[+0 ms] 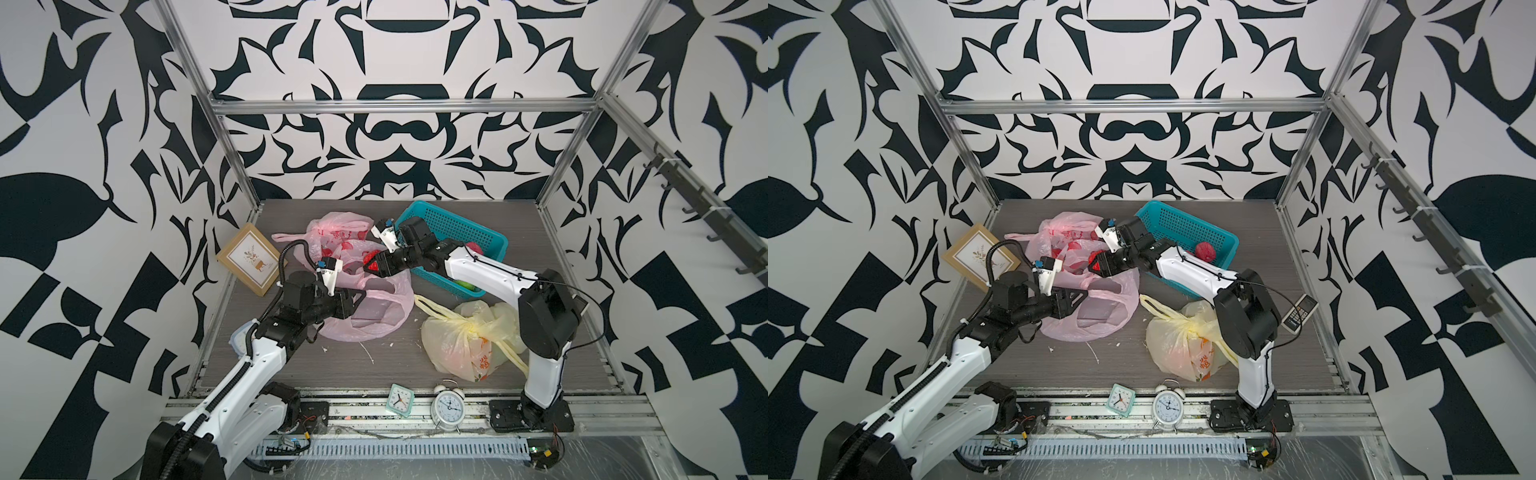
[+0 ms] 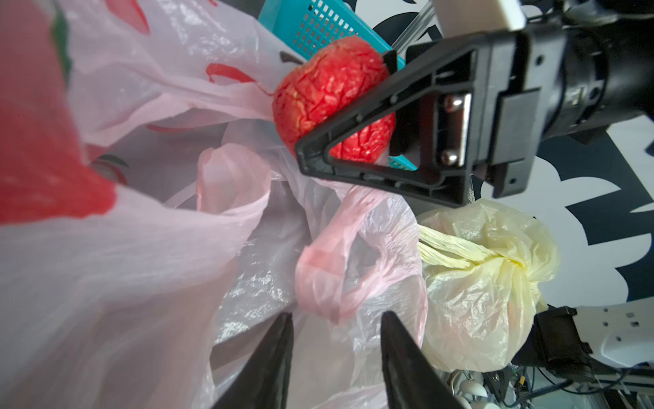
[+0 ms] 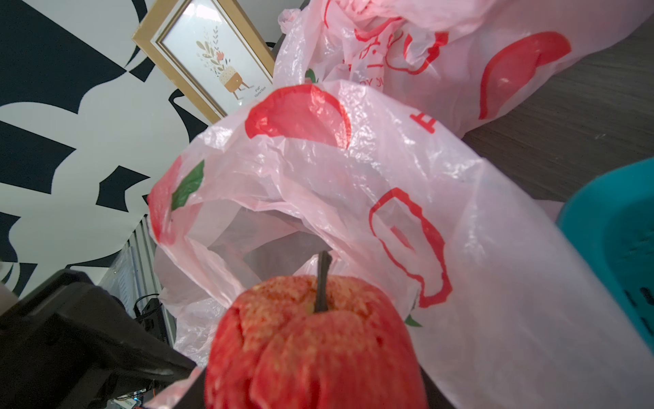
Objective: Untie the knot of a plastic bag & take out the apple
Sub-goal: Pick up the apple from the plastic bag, then adjust the plastic bag at the center of the board.
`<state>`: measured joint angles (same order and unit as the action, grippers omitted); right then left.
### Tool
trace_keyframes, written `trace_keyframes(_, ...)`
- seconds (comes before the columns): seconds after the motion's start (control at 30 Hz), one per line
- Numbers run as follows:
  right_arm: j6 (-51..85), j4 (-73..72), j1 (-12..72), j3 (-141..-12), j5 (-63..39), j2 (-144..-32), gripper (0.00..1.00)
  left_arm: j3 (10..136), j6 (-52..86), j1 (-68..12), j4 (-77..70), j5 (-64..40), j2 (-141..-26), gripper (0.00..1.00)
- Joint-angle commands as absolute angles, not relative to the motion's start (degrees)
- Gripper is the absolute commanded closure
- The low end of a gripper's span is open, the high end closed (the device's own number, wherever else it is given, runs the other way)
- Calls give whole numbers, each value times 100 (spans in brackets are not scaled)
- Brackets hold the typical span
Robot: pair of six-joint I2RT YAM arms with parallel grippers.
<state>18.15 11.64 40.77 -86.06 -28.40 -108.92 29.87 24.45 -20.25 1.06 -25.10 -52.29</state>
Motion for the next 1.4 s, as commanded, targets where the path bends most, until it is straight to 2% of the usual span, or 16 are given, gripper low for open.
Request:
trace_keyframes(0.0, 1855, 940, 4146, -8634, -2821, -10695, 52, 2977, 2554, -2011, -229, -2733, -5125, 52)
trace_keyframes(0.13, 1881, 899, 4217, -8648, -2822, -10692, 51, 2944, 2571, -2007, -279, -2693, -5158, 53)
trace_keyframes(0.33, 2022, 776, 4315, -8701, -2848, -10696, 52, 2962, 2619, -2010, -499, -2909, -5538, 70)
trace_keyframes(0.37, 2043, 733, 4328, -8693, -2843, -10683, 52, 2951, 2619, -2005, -541, -2921, -5583, 75)
trace_keyframes(0.43, 2103, 667, 4345, -8679, -2839, -10654, 52, 2949, 2598, -2008, -569, -2927, -5616, 95)
trace_keyframes(0.47, 2138, 615, 4352, -8650, -2832, -10629, 52, 2942, 2582, -2013, -571, -2925, -5603, 100)
trace_keyframes(0.87, 2480, -266, 4342, -8358, -2275, -10168, 51, 2779, 2361, -2010, -171, -2708, -5502, 100)
trace_keyframes(1.37, 2101, 290, 3989, -8408, -1176, -9672, 50, 2753, 2084, -2003, 647, -2135, -5642, 100)
